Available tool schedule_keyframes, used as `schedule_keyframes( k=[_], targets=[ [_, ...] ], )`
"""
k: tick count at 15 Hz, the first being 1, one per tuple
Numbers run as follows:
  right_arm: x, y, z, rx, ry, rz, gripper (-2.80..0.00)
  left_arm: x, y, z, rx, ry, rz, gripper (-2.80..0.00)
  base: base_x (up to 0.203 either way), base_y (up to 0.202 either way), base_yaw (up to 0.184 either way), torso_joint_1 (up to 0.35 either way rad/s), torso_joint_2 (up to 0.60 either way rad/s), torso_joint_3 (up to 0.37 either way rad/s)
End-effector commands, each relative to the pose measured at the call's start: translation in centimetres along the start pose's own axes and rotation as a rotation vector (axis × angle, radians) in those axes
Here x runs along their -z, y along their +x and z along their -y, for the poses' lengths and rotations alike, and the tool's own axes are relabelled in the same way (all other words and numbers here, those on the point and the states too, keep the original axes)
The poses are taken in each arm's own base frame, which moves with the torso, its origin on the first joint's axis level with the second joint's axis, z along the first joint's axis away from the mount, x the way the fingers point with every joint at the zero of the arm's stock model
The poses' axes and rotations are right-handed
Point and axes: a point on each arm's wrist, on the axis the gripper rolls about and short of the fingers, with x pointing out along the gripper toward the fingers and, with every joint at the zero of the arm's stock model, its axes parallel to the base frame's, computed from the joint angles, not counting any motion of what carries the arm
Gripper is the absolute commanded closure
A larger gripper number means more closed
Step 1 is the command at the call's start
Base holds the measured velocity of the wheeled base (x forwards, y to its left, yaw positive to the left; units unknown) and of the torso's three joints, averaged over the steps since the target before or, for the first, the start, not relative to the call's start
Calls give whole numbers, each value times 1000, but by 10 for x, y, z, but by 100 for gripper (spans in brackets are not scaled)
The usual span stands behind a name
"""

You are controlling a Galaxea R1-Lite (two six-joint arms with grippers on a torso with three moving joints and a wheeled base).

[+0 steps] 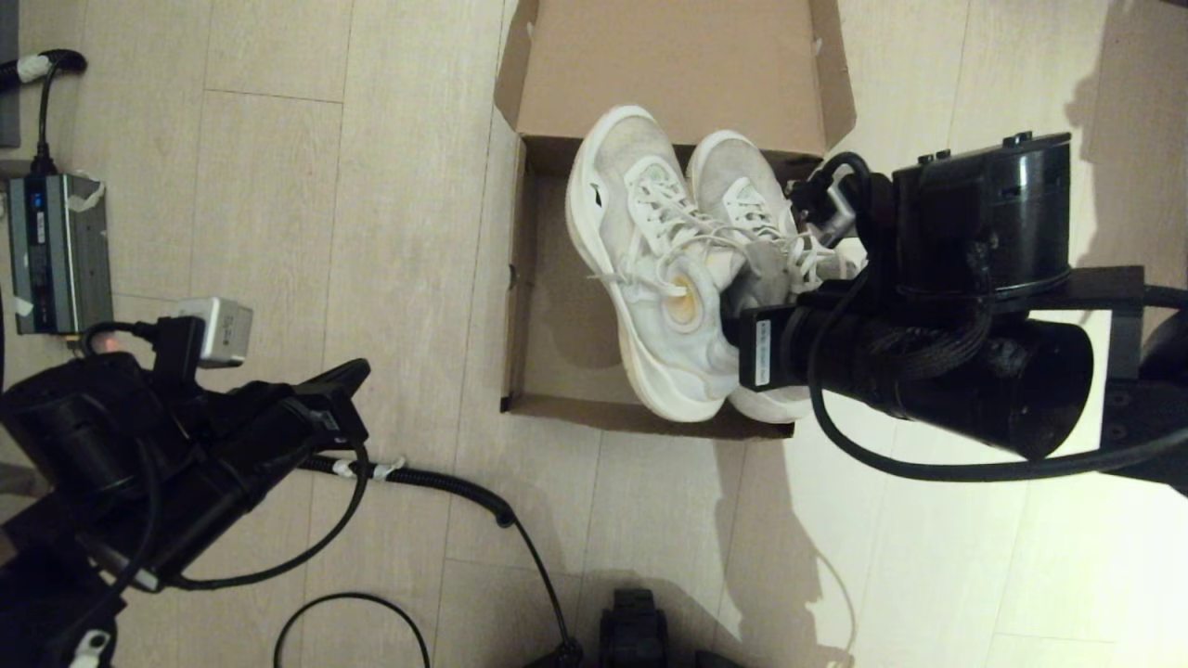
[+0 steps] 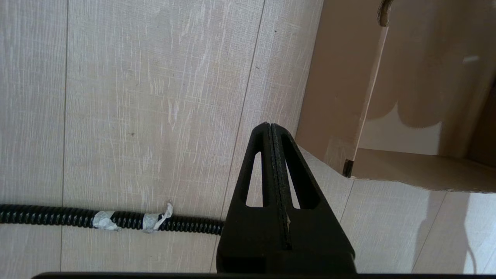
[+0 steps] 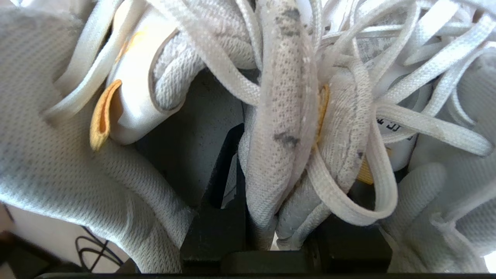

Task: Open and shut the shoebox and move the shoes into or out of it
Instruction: Put the shoes into the shoe box

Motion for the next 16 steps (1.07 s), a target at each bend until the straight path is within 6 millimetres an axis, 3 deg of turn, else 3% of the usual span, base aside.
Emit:
schedule_keyframes(
  k=[1, 9, 16],
  targets=[
    [17, 15, -2, 12, -18, -45, 0, -2, -2, 0, 0, -2, 12, 0, 0, 0, 0, 0, 0, 0],
    [55, 56, -8, -10, -13, 96, 0, -7, -20, 0, 8, -6, 30, 0, 0, 0, 0, 0, 0, 0],
    [64, 72, 9, 56, -64, 75, -6, -6, -27, 0, 9, -6, 25, 0, 0, 0, 0, 0, 0, 0]
  ],
)
